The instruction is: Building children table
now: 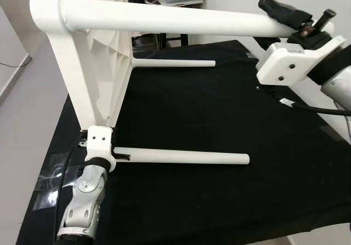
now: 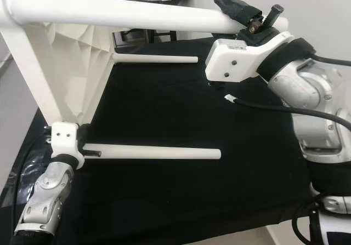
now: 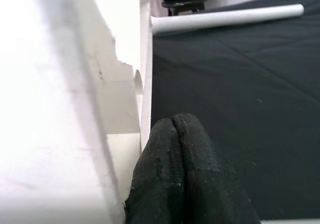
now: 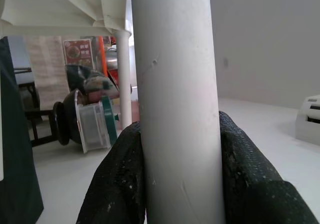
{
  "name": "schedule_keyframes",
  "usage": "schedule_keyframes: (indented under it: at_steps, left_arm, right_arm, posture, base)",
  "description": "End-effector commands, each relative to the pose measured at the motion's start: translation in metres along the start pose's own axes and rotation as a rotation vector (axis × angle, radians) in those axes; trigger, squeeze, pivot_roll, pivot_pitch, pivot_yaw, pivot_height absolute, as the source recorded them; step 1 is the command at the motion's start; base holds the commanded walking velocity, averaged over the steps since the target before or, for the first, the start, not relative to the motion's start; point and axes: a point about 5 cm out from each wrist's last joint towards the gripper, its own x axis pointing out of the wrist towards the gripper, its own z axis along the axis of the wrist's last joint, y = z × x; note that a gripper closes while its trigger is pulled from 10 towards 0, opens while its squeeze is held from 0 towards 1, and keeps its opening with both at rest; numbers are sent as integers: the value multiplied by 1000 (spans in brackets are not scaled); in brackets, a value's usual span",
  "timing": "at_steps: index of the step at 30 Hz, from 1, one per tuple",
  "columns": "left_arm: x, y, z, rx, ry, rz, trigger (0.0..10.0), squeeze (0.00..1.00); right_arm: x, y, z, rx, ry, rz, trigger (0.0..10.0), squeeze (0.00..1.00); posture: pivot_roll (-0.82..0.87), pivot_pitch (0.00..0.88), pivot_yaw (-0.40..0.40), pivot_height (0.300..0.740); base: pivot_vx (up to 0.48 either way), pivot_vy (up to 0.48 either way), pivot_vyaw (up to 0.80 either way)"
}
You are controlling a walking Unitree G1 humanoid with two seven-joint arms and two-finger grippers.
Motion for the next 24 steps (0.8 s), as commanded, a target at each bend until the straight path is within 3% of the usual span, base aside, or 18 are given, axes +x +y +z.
schedule_keyframes:
  at_steps: [1,6,9,10,12,13,14,15,16,17,18,20,22,23,24]
  left_arm:
    - [-6,62,5,43,-24,291,10000,0]
    - [-13,98,8,10,-27,442,10000,0]
    - [-13,109,11,4,-36,472,10000,0]
    - [-10,122,22,2,-67,503,10000,0]
    - [-10,122,22,2,-67,503,10000,0]
    - [-5,137,40,-2,-118,529,10000,0]
    - [-5,137,40,-2,-118,529,10000,0]
    - [2,149,63,1,-181,539,10000,0]
    - [2,149,63,1,-181,539,10000,0]
    - [10,159,94,7,-263,530,10000,0]
    - [10,159,94,7,-263,530,10000,0]
    - [28,169,166,50,-443,467,10000,0]
    - [28,169,166,50,-443,467,10000,0]
    - [37,168,209,65,-537,413,10000,0]
    - [37,168,209,65,-537,413,10000,0]
  right_arm:
    - [-20,0,-53,70,302,-13,0,0]
    - [-50,2,-91,64,526,4,0,0]
    - [-58,3,-100,67,583,1,0,0]
    - [-68,6,-110,87,651,-1,0,0]
    - [-68,6,-110,87,651,-1,0,0]
    - [-78,12,-117,114,715,1,0,0]
    - [-78,12,-117,114,715,1,0,0]
    - [-88,21,-123,188,777,-2,0,0]
    - [-88,21,-123,188,777,-2,0,0]
    - [-95,36,-125,311,830,-12,0,0]
    - [-95,36,-125,311,830,-12,0,0]
    - [-100,80,-115,627,880,5,0,0]
    - [-100,80,-115,627,880,5,0,0]
    - [-95,108,-100,801,876,34,0,0]
    - [-95,108,-100,801,876,34,0,0]
  posture:
    - [-113,49,9,740]
    - [-102,45,-7,740]
    - [-96,40,-14,740]
    - [-88,39,-14,740]
    - [-88,39,-14,740]
    - [-73,32,-18,740]
    - [-73,32,-18,740]
    - [-62,28,-18,740]
    - [-62,28,-18,740]
    - [-52,21,-17,740]
    - [-52,21,-17,740]
    - [-30,13,-5,740]
    - [-30,13,-5,740]
    - [-19,12,3,740]
    - [-19,12,3,740]
  base:
    - [0,0,0]
    - [0,0,0]
    - [0,0,0]
    - [0,0,0]
    - [0,0,0]
    - [0,0,0]
    - [0,0,0]
    - [0,0,0]
    - [0,0,0]
    - [0,0,0]
    - [0,0,0]
    - [0,0,0]
    - [0,0,0]
    - [0,0,0]
    - [0,0,0]
